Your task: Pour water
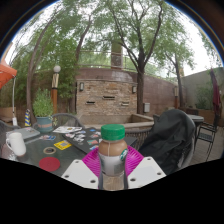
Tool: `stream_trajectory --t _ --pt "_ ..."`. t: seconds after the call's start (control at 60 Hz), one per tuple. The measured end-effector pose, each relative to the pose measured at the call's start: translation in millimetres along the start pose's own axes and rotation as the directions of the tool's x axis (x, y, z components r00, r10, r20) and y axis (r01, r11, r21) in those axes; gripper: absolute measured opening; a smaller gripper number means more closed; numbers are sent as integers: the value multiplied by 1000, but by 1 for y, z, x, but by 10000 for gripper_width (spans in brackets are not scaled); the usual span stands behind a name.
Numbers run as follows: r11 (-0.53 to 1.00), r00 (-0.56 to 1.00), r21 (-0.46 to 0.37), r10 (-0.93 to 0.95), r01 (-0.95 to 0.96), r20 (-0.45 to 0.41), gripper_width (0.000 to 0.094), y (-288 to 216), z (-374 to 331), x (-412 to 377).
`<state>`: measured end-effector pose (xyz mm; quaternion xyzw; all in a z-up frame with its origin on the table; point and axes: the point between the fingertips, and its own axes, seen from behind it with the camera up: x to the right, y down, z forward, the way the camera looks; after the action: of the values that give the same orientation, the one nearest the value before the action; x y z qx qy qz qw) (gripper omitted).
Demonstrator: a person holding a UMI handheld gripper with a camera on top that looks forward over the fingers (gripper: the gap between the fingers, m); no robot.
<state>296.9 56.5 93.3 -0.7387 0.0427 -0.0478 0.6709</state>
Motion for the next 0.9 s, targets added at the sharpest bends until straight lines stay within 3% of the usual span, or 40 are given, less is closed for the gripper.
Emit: stream_trajectory --t 0.117,0.25,0.35,0.483,0.567,0.7,0.8,0.9 --pt "992 992 -12 -129 129 8 284 -7 -8 -25" --pt "883 883 30 -468 468 21 282 -47 -22 -91" --pt "663 664 90 -747 743 20 283 -71 -30 -159" --pt "191 198 154 -980 969 -32 280 -76 -30 -236" --pt "-87 -76 144 -994 986 -75 284 -71 -27 -268" --pt "-375 -359 99 -921 922 -147 282 -79 -20 -293" --pt "-527 -507 57 -838 848 -201 282 -79 -18 -307" --pt "-618 -598 62 -778 784 -194 282 -85 -21 -310"
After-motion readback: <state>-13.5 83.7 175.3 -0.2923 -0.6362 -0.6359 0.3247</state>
